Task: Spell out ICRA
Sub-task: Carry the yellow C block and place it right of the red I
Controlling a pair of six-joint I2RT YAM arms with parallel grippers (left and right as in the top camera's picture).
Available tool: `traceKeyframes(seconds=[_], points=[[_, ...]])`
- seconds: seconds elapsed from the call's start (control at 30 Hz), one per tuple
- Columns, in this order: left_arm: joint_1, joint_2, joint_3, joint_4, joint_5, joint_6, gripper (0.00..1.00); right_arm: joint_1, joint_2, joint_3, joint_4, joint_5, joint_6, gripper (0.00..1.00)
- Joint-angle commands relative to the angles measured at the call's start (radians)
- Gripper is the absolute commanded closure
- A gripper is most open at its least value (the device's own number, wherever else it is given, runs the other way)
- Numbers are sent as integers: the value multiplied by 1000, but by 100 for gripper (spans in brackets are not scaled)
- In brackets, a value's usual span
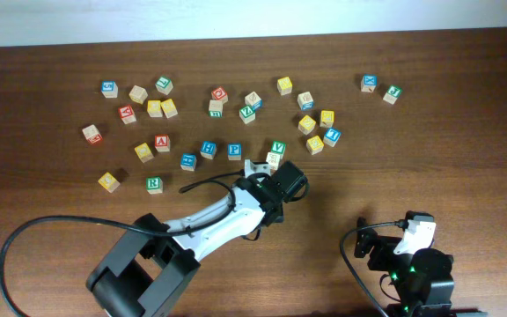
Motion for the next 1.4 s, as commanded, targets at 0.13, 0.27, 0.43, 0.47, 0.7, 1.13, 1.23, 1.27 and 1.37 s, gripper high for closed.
traceKeyframes(seconds=[0.13, 0.27, 0.43, 0.47, 0.7, 1.13, 1.23, 1.27, 1.37], points=[[-1, -12, -11, -3, 32, -12, 76, -6, -5, 3, -4, 12, -3, 2], [-1, -12, -11, -3, 32, -5, 71, -6, -5, 3, -4, 12, -3, 2], [-1, -12, -10, -3, 32, -2, 66, -6, -5, 3, -4, 12, -3, 2], [-1, -12, -10, -3, 31, -2, 65, -6, -5, 3, -4, 12, -3, 2], [0, -12, -10, 29, -7, -1, 62, -6, -5, 3, -4, 12, -3, 2], [106, -12, 71, 132, -83, 197, 57, -6, -5, 3, -4, 12, -3, 2], [125, -19, 198, 69, -80, 273, 58, -6, -5, 3, -4, 12, -3, 2], [124, -21, 229, 42, -79, 273, 61, -6, -5, 3, -4, 12, -3, 2], [125, -22, 287, -13, 14, 273, 78, -6, -5, 3, -4, 12, -3, 2]])
